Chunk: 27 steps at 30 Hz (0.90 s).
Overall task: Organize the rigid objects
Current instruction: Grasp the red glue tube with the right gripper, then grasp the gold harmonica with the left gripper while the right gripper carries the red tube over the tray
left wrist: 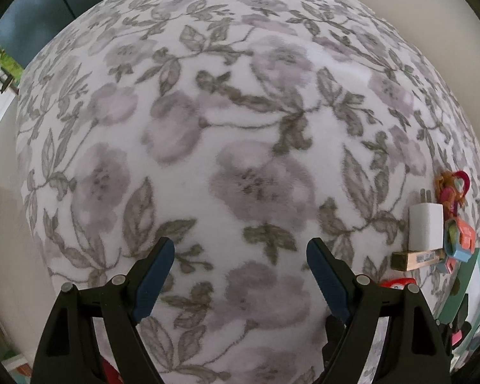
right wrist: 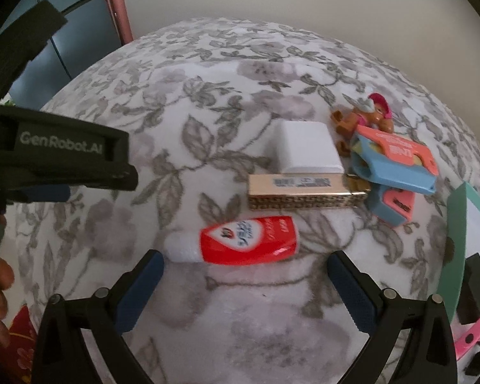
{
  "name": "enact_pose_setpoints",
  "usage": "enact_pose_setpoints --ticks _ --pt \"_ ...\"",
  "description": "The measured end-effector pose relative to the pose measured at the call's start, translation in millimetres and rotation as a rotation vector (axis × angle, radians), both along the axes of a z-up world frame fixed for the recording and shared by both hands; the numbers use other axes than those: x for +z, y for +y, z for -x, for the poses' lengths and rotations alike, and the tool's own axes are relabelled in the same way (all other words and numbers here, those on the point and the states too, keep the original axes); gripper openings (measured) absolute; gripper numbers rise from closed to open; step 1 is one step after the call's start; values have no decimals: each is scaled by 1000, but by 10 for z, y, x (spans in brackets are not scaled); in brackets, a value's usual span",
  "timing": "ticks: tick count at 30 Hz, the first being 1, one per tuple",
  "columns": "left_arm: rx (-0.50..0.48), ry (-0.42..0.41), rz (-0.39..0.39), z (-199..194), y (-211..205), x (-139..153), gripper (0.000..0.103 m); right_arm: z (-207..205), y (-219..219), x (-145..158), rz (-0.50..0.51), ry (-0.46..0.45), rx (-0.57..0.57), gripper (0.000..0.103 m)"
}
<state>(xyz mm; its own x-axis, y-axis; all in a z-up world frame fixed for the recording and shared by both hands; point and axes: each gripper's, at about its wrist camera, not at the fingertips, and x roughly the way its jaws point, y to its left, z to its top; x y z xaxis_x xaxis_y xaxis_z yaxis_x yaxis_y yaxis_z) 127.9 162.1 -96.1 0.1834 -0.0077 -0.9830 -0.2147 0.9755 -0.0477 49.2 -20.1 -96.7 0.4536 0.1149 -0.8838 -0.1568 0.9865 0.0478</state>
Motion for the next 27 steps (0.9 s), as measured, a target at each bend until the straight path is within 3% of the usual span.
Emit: enact_pose_setpoints --ticks 1,6,13,20,27 --pt "37 6 11 4 26 -6 85 -4 22 -2 4 -3 6 103" --pt "38 7 18 -16 63 -86 85 -15 91 -12 33 -23 36 99" --pt "34 12 23 -38 83 -123 85 -35 85 29 25 -45 43 81" --pt "2 9 33 -96 -96 -150 85 -29 37 50 12 -41 43 80" --pt "-50 -14 77 -143 -311 -117 85 -4 -233 96 12 -24 -28 80"
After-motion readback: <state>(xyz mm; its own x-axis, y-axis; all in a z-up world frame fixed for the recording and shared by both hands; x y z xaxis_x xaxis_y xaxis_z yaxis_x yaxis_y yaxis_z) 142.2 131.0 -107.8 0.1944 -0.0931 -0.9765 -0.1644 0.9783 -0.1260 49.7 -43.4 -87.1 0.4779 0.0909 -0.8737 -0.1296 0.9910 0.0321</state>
